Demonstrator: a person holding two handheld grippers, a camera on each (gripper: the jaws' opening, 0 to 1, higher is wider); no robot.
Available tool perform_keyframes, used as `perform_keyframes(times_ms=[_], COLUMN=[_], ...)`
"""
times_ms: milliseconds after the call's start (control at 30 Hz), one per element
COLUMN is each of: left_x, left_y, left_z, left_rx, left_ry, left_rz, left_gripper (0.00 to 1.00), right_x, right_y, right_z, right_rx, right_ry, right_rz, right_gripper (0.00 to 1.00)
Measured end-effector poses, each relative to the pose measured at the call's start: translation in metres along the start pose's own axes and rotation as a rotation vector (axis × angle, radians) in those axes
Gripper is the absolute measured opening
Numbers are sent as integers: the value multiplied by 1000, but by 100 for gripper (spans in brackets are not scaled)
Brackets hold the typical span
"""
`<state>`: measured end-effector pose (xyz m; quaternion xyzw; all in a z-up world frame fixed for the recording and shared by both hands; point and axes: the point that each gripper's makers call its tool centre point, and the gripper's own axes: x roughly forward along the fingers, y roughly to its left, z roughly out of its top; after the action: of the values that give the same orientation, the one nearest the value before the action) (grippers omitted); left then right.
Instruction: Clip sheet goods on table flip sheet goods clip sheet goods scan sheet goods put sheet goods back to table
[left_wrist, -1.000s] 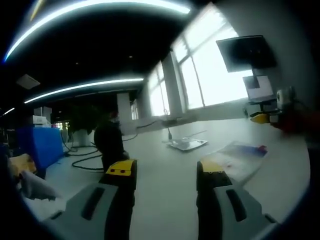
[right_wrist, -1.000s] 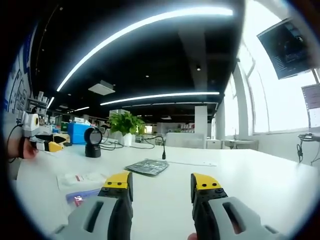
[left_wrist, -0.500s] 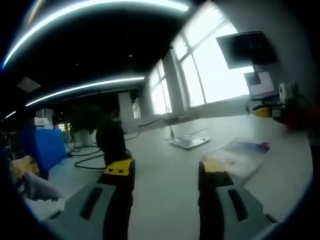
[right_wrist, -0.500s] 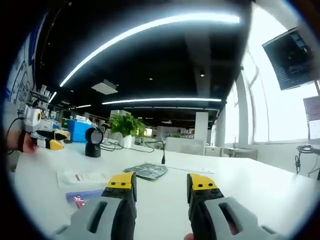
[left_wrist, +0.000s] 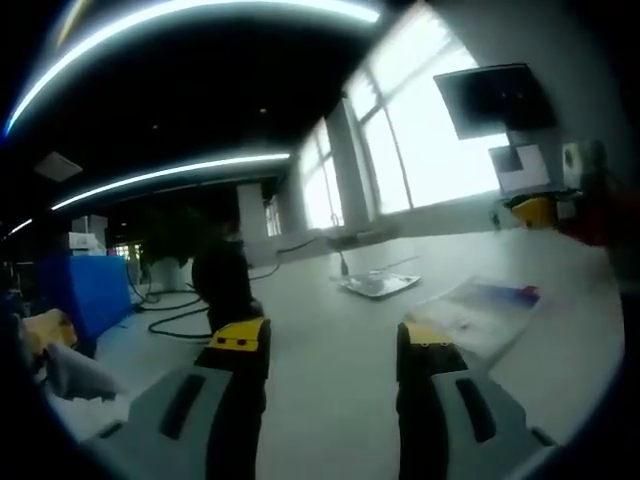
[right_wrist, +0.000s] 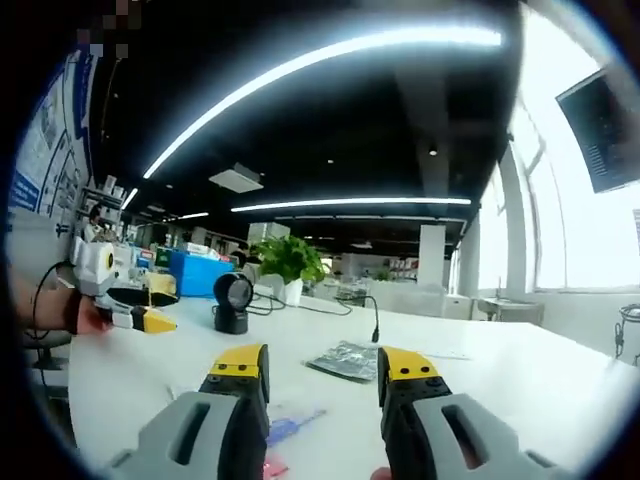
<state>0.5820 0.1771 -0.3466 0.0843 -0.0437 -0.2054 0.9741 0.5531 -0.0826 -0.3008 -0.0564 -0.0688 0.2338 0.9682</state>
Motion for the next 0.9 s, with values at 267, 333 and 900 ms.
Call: perform_keyframes(times_ms=[267, 333, 900], left_x=[-1, 0, 0], left_y=[0, 0, 0], left_z=[1, 1, 1], left_rx=[-2, 1, -1], left_ry=[-3, -2, -6], left_rz=[5, 1, -3], left_gripper=[43, 43, 43], right_x=[18, 22, 41], right_y=[45, 54, 96], right_z=[-12, -13, -27], right_rx=[-49, -43, -84], right_ry=[54, 59, 97], right_rz=[84, 106, 192], right_gripper=[40, 40, 40])
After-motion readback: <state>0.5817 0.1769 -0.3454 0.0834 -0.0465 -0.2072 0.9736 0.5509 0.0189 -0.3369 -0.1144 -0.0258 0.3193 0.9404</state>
